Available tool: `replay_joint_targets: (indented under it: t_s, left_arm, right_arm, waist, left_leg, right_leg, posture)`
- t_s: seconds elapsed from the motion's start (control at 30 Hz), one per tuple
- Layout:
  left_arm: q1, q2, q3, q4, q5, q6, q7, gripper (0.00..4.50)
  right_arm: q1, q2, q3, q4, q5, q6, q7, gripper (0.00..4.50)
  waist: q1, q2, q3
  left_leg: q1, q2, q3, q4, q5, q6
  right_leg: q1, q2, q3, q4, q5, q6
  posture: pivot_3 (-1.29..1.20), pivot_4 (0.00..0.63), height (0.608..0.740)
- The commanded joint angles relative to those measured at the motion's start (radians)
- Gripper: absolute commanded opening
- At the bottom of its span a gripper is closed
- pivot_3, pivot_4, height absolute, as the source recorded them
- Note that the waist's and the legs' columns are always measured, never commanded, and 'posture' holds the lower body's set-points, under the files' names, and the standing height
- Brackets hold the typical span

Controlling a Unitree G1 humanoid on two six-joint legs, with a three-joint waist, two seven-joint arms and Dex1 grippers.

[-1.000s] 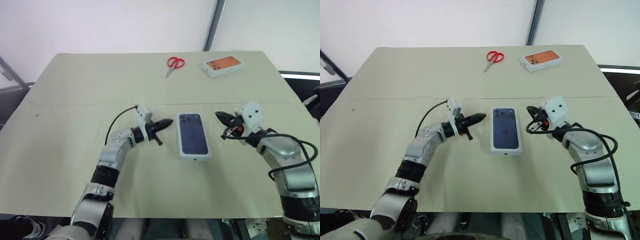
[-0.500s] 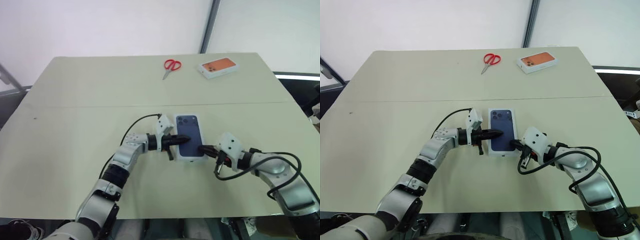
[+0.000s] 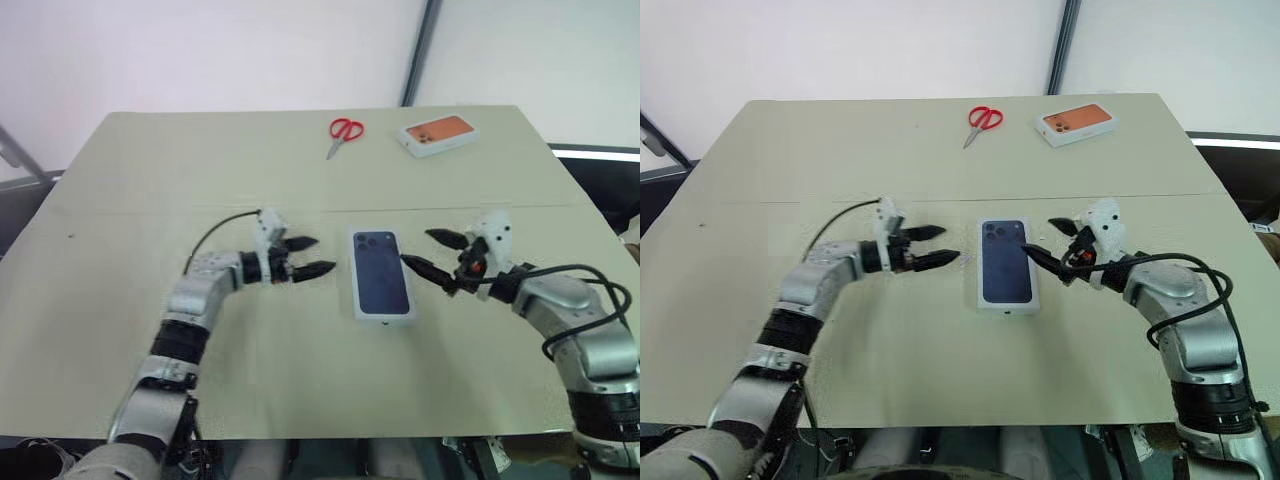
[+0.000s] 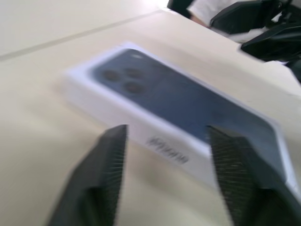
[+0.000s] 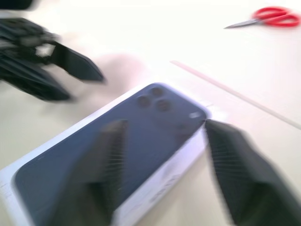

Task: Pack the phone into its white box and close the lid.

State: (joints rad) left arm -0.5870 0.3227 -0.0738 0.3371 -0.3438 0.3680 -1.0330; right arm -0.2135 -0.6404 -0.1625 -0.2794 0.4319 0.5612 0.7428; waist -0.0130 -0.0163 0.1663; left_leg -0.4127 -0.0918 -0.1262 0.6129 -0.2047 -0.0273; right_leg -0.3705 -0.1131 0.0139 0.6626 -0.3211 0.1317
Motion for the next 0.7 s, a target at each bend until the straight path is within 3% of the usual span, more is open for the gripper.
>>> replay_joint_targets:
  t_s: [0.03, 0.17, 0.4, 0.7]
  left_arm:
    - [-0.024, 0.067, 0.064, 0.043, 0.003, -0.052, -0.003, 4.5]
    - [-0.031, 0.172, 0.14, 0.189, 0.029, -0.134, 0.031, 4.5]
    - [0.114, 0.271, 0.189, 0.084, 0.015, -0.182, -0.029, 4.5]
    - [0.297, 0.366, 0.279, -0.107, -0.042, -0.134, -0.02, 4.5]
  right_arm:
    - [-0.024, -0.033, -0.013, 0.013, 0.009, -0.015, 0.031, 4.45]
    - [-0.051, -0.054, 0.026, 0.082, -0.03, -0.06, 0.066, 4.45]
    - [0.081, -0.088, -0.028, 0.107, -0.084, -0.281, 0.137, 4.45]
    - [0.247, -0.146, -0.151, 0.053, -0.061, -0.383, 0.198, 4.45]
  waist:
    - [0.001, 0.0, 0.0]
    - [-0.004, 0.0, 0.0]
    - [0.001, 0.0, 0.0]
    - [0.003, 0.001, 0.001]
  left_leg:
    - [0.0, 0.0, 0.0, 0.0, 0.0, 0.0]
    - [0.0, 0.0, 0.0, 0.0, 0.0, 0.0]
    - [-0.004, -0.002, 0.0, 0.001, 0.0, 0.0]
    - [-0.003, -0.001, 0.0, 0.0, 0.0, 0.0]
  right_leg:
    - [0.0, 0.0, 0.0, 0.0, 0.0, 0.0]
    - [-0.001, 0.0, 0.0, 0.001, 0.0, 0.0]
    - [-0.003, -0.003, 0.0, 0.0, 0.0, 0.0]
    - [-0.003, -0.004, 0.0, 0.0, 0.0, 0.0]
  posture:
    - [0.0, 0.15, 0.74]
    - [0.0, 0.15, 0.74]
    - [0.0, 0.15, 0.74]
    - [0.0, 0.15, 0.74]
